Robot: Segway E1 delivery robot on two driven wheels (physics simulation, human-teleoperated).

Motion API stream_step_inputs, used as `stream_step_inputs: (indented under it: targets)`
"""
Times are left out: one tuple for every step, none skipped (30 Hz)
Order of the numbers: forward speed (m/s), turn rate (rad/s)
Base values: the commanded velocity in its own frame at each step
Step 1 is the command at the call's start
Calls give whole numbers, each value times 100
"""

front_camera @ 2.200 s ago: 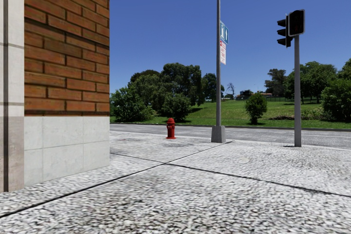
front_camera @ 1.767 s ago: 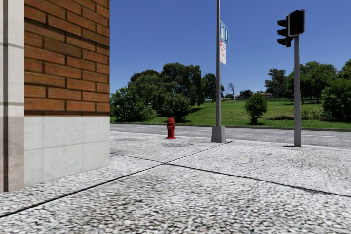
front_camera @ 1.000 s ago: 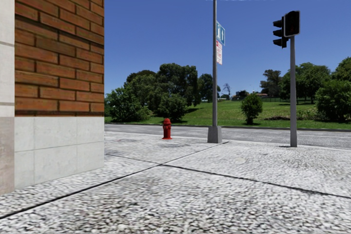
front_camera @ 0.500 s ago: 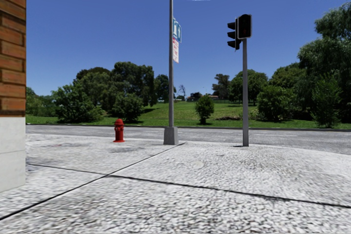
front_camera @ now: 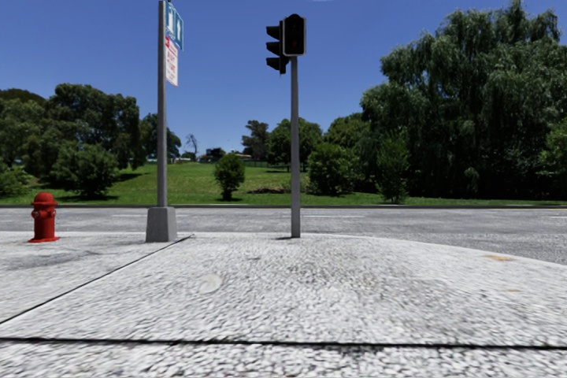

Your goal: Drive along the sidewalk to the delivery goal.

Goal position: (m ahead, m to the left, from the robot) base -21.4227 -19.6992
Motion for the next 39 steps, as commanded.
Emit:
stream_step_inputs:
  targets:
    - [108, -75]
    - [108, -75]
    - [108, -75]
    - [108, -75]
    - [108, -75]
    - [108, -75]
    - [108, -75]
    - [108, -80]
    - [108, -83]
    - [108, -84]
    - [108, -84]
    - [108, -84]
    - [108, -84]
    - [108, -84]
    - [109, -84]
    - [111, -84]
    - [111, -84]
    - [115, -84]
    - [121, -84]
    - [123, -84]
    - [124, -84]
    - [124, -84]
    - [124, -84]
    - [124, -84]
    - [125, -84]
    - [125, -83]
    - [125, -76]
    - [125, -76]
    - [125, -70]
    - [126, -67]
    - [128, -67]
    - [132, -66]
    - [132, -66]
    - [133, -66]
    - [133, -66]
    - [133, -66]
    - [133, -66]
    - [133, -65]
    - [133, -63]
